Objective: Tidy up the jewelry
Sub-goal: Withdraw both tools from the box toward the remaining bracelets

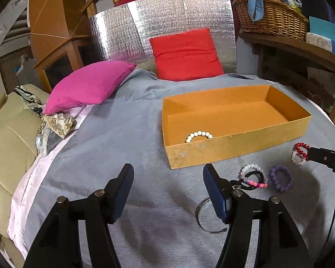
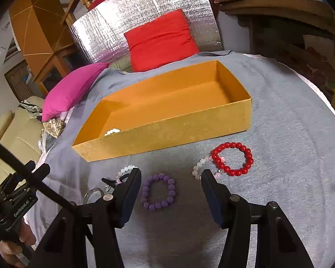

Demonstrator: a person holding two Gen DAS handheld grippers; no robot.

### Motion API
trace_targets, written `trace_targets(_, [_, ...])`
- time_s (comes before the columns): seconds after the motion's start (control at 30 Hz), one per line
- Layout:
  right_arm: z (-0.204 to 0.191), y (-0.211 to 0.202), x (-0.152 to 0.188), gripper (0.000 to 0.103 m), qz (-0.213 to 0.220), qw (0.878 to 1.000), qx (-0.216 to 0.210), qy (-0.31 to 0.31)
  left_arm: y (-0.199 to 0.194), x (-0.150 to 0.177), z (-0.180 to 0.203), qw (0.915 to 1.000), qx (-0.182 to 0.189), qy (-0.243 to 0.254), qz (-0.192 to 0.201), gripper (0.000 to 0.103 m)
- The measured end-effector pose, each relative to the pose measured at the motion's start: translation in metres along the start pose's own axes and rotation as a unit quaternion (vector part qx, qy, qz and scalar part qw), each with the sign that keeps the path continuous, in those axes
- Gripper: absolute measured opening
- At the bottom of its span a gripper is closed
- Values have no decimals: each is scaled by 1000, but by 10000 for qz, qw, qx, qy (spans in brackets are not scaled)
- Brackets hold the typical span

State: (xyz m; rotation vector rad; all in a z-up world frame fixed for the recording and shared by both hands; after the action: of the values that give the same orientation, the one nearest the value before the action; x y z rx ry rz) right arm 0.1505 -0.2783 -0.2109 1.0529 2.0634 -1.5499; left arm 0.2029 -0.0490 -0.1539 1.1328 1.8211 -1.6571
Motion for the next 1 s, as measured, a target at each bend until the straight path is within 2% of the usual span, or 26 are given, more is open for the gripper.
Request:
trace_targets(0.43, [7,2,-2,60,-144,9999,-76,58,18,5,10,9997,41,98,-220,65])
trace_targets(0.5, [18,2,-6,60,-138,9998,-6,166,24,7,13,9993,157,124,-331,65])
trace_targets(0.67, [53,1,-14,60,-160,9978,100,629,37,11,26,9949,779,134,-633,65])
trace_targets(0.8, [67,2,-14,59,-273,9953,-83,930,47,14,29,9931,802,141,-847,65])
trace_targets(1.0, [37,28,-6,55,-779,9949,-267,585,60,20,10,9916,699,-136,-1077,65])
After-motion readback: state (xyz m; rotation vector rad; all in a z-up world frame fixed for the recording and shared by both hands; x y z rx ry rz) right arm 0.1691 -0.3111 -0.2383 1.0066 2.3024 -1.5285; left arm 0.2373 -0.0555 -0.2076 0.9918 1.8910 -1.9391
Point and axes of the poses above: each gripper's, at about its wrist camera, not at the fingertips, and y roughly the way its jaws point, z to its right, x to its underside, the point moved 3 cm from there along y, roughly the way its jaws point, and after that the axes turned 1 degree about y, right-handed, at the moved point
